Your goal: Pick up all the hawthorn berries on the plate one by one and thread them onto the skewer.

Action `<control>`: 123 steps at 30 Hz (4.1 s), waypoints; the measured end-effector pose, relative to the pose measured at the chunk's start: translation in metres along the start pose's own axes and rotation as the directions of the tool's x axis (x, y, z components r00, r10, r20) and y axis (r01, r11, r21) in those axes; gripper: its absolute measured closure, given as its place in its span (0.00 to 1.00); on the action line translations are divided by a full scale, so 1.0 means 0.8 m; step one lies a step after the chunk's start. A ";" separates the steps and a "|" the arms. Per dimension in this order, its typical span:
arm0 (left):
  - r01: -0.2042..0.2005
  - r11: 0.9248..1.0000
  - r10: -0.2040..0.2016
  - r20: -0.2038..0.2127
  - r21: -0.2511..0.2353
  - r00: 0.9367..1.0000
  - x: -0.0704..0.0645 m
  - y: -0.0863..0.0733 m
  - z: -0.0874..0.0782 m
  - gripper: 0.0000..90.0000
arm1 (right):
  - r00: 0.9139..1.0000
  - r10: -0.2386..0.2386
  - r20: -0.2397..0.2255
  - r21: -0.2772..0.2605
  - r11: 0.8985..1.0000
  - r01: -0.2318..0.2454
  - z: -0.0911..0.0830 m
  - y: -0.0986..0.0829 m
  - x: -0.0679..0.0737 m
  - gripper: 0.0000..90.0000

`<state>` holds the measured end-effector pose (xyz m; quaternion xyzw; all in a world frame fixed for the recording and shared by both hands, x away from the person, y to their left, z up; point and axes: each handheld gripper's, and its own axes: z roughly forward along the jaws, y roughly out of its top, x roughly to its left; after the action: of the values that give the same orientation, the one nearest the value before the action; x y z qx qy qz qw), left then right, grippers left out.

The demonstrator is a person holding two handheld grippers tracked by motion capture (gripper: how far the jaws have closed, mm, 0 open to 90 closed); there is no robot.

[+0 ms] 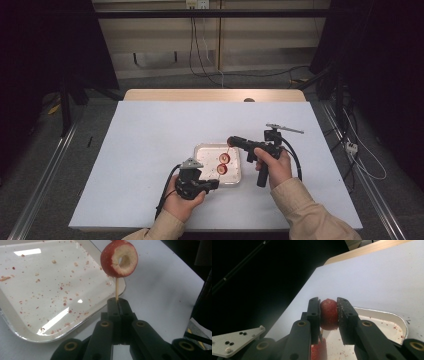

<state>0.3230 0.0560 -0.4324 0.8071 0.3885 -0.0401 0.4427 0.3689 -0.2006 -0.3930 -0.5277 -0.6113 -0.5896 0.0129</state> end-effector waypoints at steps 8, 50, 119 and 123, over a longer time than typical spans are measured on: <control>-0.010 1.000 0.010 -0.011 0.019 1.000 0.000 0.002 -0.001 1.00 | 1.000 -0.024 -0.006 0.025 0.999 0.024 0.000 -0.002 0.004 0.83; -0.046 0.999 0.046 -0.003 0.012 0.999 -0.013 0.005 -0.004 1.00 | 1.000 -0.027 0.008 0.006 1.000 0.027 0.024 -0.018 0.014 0.80; 0.004 0.998 -0.003 -0.014 0.062 1.000 0.001 0.006 -0.007 1.00 | 0.996 -0.085 0.021 -0.032 0.996 0.085 0.034 -0.033 0.030 0.82; 0.020 0.998 -0.020 -0.001 0.057 1.000 0.005 0.006 -0.006 1.00 | 0.992 -0.123 0.031 -0.019 0.992 0.124 0.035 -0.033 0.033 0.82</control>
<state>0.3277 0.0602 -0.4279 0.8156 0.3955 -0.0554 0.4188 0.3569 -0.1569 -0.4037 -0.4978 -0.6366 -0.5878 -0.0385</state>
